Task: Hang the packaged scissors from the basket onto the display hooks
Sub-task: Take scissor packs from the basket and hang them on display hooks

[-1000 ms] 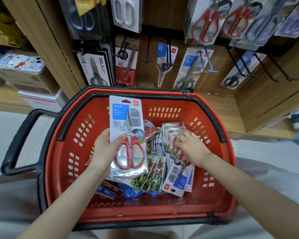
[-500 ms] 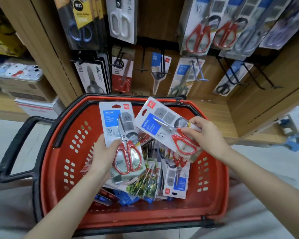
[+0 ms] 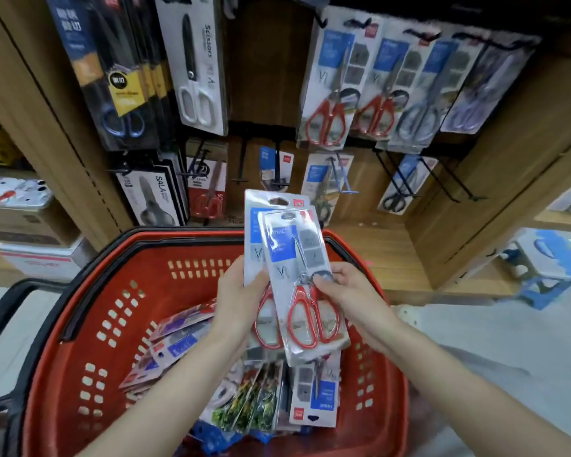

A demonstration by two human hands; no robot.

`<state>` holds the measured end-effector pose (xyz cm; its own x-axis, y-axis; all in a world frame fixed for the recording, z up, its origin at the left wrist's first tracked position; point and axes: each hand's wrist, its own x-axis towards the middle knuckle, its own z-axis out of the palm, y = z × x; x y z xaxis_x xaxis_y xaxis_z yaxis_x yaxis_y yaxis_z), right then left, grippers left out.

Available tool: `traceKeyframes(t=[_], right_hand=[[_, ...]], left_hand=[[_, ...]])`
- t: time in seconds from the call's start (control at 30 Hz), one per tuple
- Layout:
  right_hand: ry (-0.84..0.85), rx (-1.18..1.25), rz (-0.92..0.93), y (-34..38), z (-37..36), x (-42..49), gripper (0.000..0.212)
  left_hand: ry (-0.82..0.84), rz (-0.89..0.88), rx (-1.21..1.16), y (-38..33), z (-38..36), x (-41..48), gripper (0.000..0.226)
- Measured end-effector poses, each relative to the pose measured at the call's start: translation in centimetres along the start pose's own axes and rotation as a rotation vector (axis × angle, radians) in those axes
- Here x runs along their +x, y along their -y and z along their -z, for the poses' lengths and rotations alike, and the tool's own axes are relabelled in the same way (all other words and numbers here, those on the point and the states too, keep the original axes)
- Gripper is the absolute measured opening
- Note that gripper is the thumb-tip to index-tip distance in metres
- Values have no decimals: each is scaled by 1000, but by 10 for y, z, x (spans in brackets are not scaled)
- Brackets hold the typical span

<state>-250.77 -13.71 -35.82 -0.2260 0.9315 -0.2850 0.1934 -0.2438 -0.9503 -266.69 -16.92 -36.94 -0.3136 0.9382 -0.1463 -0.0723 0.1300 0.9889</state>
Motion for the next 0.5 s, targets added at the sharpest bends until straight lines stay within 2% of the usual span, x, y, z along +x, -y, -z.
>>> traceKeyframes(t=[0.07,0.17,0.27,0.5], right_hand=[[-87,-34,54,9,5,6,8],[-201,-34,132,26,24,17,10],[-312,-21,241,50,55,30,11],[-609,47,405,118,121,82,14]], left_hand=[[48,-54,16,-12,-14,2,5],[75,-124,54,-30,-29,11,11],[68,-134,69,-46,-36,29,19],[-5,-212,145,-75,-53,74,18]])
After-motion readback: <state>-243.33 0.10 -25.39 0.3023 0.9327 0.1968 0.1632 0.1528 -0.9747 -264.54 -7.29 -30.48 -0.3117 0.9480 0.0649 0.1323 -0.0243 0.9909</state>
